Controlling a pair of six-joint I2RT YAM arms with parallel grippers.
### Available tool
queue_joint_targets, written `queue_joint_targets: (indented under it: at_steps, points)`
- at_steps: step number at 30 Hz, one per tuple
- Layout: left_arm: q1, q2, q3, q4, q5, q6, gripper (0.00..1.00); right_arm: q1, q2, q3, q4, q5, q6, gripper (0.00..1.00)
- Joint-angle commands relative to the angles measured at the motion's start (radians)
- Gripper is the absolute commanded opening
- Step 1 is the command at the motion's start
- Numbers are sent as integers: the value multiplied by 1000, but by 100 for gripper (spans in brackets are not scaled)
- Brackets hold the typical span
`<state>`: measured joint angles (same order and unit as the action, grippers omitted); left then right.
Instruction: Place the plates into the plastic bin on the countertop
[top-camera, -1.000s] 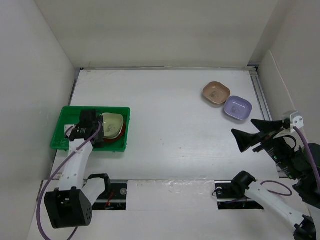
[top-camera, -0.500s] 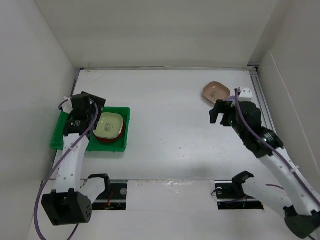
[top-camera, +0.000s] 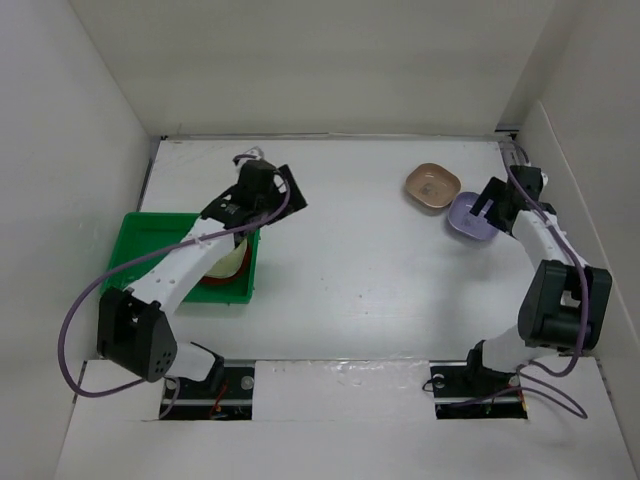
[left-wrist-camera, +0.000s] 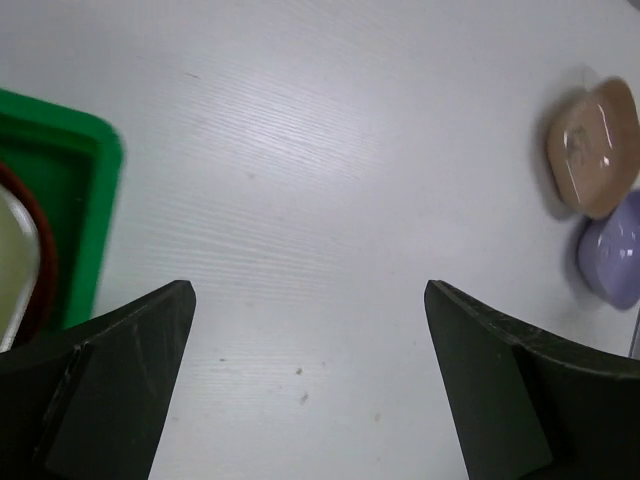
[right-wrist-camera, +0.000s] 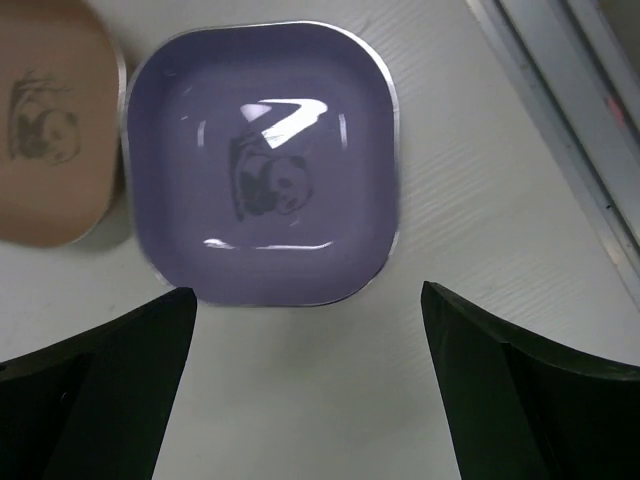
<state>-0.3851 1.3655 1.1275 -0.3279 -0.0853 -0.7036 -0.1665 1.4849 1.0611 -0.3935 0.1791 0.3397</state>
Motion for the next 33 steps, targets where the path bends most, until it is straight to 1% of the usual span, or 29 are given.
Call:
queue_joint_targets:
  at_steps: [1, 2, 4, 5, 9, 13, 14, 16, 17, 20, 21, 22, 23, 25, 27, 28, 29, 30, 32, 33]
  points:
    - [-122, 24, 92, -14, -115, 46, 100, -63, 44, 34, 64, -9, 2, 100]
    - [-182, 35, 101, -14, -138, 46, 100, -76, 57, 34, 76, -9, 2, 99]
    - [-228, 59, 132, -14, -139, 46, 100, -111, 93, 46, 91, -56, 2, 97]
    - [-265, 88, 143, -4, -139, 46, 100, -111, 141, 63, 73, -69, 2, 95]
    - [-314, 141, 176, -3, -130, 67, 100, -120, 209, 99, 73, -79, -7, 94]
    - [-314, 152, 155, 24, -106, 67, 100, -160, 271, 134, 61, -105, -7, 83]
    - [-314, 152, 144, 24, -106, 67, 100, -160, 282, 134, 50, -116, -7, 75]
    - [-314, 141, 144, 24, -106, 67, 100, -169, 298, 134, 50, -127, -17, 69]
    - [-314, 132, 144, 24, -106, 67, 100, -169, 313, 134, 50, -127, -18, 60]
    - [-314, 123, 144, 14, -126, 67, 100, -169, 334, 134, 41, -139, -27, 44]
    - [-314, 122, 144, 13, -126, 67, 100, -169, 334, 134, 41, -139, -27, 35]
    - [-314, 122, 144, 13, -140, 67, 100, -169, 334, 134, 41, -139, -27, 31]
    - [-314, 122, 144, 13, -140, 67, 100, -169, 334, 134, 41, -139, -37, 30]
    - [-314, 122, 144, 13, -149, 67, 100, -159, 334, 134, 29, -129, -38, 16]
    - [-314, 122, 144, 4, -149, 67, 100, -149, 325, 134, 28, -119, -47, 12]
    - [-314, 122, 144, 4, -149, 67, 100, -140, 308, 123, 28, -119, -47, 4]
    - [-314, 122, 144, 4, -149, 67, 100, -140, 284, 111, 28, -104, -38, 0]
    - [-314, 122, 144, 4, -149, 67, 100, -140, 269, 111, 28, -104, -27, 0]
    - [-314, 122, 153, 4, -149, 76, 100, -140, 230, 80, 16, -57, -10, 0]
    - [-314, 136, 164, 4, -140, 76, 100, -140, 185, 71, 6, -38, 7, 0]
